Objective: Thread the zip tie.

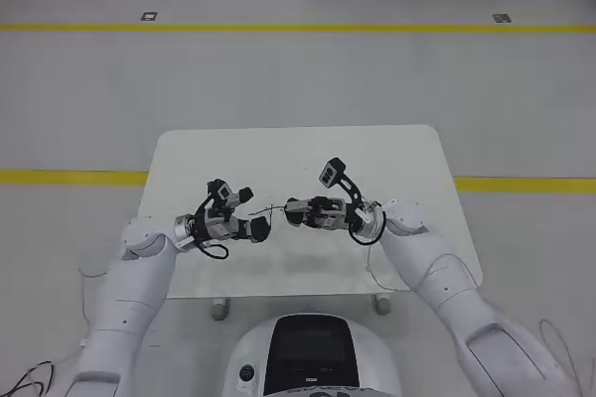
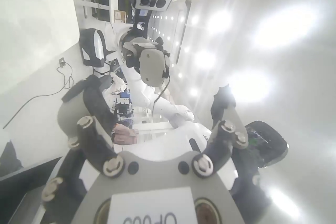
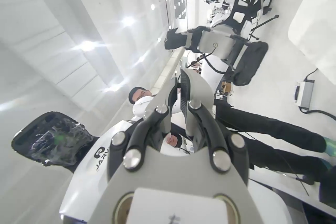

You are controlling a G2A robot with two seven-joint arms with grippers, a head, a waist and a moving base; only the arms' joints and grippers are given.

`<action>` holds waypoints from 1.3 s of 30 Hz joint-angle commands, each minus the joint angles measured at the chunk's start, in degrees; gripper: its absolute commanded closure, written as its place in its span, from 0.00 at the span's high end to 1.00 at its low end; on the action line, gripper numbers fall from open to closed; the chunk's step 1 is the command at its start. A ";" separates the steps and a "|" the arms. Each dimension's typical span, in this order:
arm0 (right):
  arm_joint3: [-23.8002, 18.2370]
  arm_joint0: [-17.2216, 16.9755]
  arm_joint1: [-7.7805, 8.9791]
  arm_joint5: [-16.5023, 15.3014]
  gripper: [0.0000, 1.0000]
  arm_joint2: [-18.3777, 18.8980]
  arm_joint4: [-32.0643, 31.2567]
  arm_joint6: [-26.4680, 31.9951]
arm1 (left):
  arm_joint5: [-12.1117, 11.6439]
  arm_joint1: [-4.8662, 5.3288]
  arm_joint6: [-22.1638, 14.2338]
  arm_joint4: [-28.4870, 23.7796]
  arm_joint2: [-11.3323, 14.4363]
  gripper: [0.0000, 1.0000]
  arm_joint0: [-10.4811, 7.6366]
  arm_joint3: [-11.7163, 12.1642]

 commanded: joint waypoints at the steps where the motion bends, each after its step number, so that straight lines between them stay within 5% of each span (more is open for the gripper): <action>1: -1.22 -0.50 0.20 0.22 0.00 0.26 -1.58 -2.27 | 0.01 0.22 0.12 0.25 0.27 1.00 -0.21 -0.10; 27: -3.93 -2.32 0.72 -0.04 0.00 0.97 -4.01 -5.63 | -0.63 0.70 2.56 1.42 1.51 1.00 0.15 -1.51; 39: -6.76 -4.34 1.37 2.70 0.00 1.21 -1.89 -0.89 | 0.47 2.62 0.44 3.93 0.56 1.00 0.24 -2.44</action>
